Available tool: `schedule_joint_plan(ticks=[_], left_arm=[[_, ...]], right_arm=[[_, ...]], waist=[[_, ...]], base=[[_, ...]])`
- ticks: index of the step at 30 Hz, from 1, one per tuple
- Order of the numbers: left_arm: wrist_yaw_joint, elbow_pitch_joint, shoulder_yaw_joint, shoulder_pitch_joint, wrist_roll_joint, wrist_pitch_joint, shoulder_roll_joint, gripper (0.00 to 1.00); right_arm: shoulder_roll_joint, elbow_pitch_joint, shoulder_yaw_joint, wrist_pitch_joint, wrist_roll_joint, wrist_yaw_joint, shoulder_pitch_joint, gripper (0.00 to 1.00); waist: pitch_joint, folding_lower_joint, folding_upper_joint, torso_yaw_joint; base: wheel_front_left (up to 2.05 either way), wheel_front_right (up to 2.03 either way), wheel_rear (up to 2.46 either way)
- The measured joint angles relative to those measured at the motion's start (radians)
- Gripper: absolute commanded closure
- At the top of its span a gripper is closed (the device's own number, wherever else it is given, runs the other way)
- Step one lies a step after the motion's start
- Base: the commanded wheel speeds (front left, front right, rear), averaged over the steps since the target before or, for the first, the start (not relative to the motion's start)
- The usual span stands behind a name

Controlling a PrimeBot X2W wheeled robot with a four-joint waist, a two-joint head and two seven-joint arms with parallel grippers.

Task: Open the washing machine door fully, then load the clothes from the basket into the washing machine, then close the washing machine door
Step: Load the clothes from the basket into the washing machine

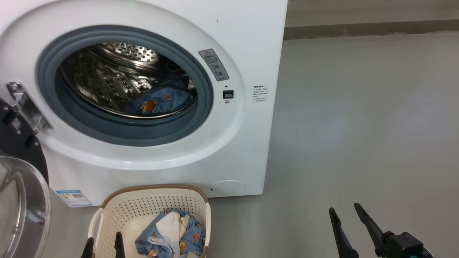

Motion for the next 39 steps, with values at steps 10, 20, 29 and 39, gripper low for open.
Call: schedule_joint_plan(ticks=[10,20,29,39], left_arm=[[-0.002,0.118,-0.013,-0.073,-0.093,0.013,0.0,0.0],[-0.069,0.325,0.004,-0.347,-0.188,0.137,0.029,0.0],[-0.125,0.572,0.026,-0.577,-0.249,0.216,0.081,0.0],[-0.156,0.833,0.016,-0.791,-0.264,0.236,0.104,0.0]], right_arm=[[0.0,-0.015,-0.006,0.0,0.0,0.0,-0.017,0.0],[0.0,-0.027,0.011,0.0,0.014,0.0,-0.139,0.0],[-0.001,-0.035,0.022,0.0,0.024,0.0,-0.24,0.0],[-0.001,-0.048,0.022,0.0,0.022,0.0,-0.32,0.0]], waist=[[0.096,0.0,0.0001,-0.027],[0.245,0.0,0.0001,-0.065],[0.413,-0.0001,0.0001,-0.116],[0.58,0.0,0.0001,-0.161]], base=[[0.0,0.0,0.0],[0.0,0.0,0.0],[0.0,0.0,0.0],[0.0,0.0,0.0]])
